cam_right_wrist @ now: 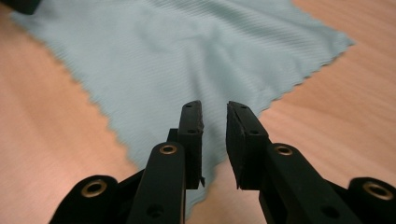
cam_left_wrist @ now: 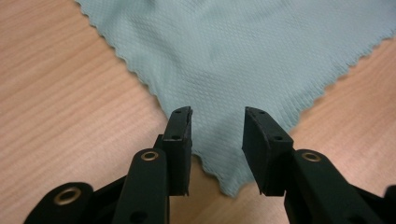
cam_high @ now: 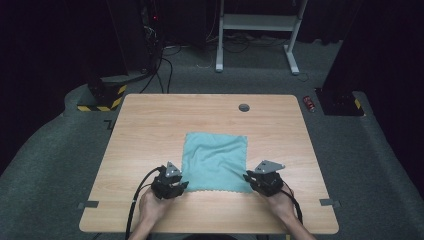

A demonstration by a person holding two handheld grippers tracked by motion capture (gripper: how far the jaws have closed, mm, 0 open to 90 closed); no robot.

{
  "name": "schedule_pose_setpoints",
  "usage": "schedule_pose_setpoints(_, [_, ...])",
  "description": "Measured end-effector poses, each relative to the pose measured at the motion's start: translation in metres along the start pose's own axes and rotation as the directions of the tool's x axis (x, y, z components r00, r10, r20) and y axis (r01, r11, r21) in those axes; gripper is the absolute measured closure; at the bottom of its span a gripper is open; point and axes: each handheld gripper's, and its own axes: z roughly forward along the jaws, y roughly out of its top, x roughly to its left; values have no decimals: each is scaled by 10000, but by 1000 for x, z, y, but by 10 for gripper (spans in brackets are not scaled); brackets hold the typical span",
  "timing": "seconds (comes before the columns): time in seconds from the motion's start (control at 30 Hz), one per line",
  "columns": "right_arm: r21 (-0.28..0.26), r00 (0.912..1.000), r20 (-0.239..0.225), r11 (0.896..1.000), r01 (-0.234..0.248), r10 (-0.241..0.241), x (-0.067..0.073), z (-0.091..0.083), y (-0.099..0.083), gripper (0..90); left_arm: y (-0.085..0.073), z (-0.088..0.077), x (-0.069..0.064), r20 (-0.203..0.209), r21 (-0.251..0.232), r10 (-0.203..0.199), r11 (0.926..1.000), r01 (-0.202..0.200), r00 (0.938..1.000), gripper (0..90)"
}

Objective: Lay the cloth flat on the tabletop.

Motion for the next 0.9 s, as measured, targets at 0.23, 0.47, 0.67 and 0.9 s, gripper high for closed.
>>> schedule_pose_setpoints(0.23, [197, 9983, -466, 9992, -338, 347, 11, 9, -15, 757, -9, 1, -4, -109, -78, -286, 9996, 286, 9995, 618])
schedule_pose_setpoints(0.47, [486, 9990, -283, 9982, -340, 354, 17, 14, -19, 749, -14, 1, -10, -252, -439, -221, 9988, 210, 9994, 665])
schedule_pose_setpoints(0.67, [524, 9998, -206, 9986, -12, 23, 23, 14, -18, 889, -14, 1, -9, 74, -431, -26, 9991, 29, 10000, 815])
schedule_pose_setpoints(0.9, [580, 9991, -384, 9982, -129, 152, 23, 10, -18, 897, -13, -3, -6, 397, -422, -104, 9990, 120, 9992, 882])
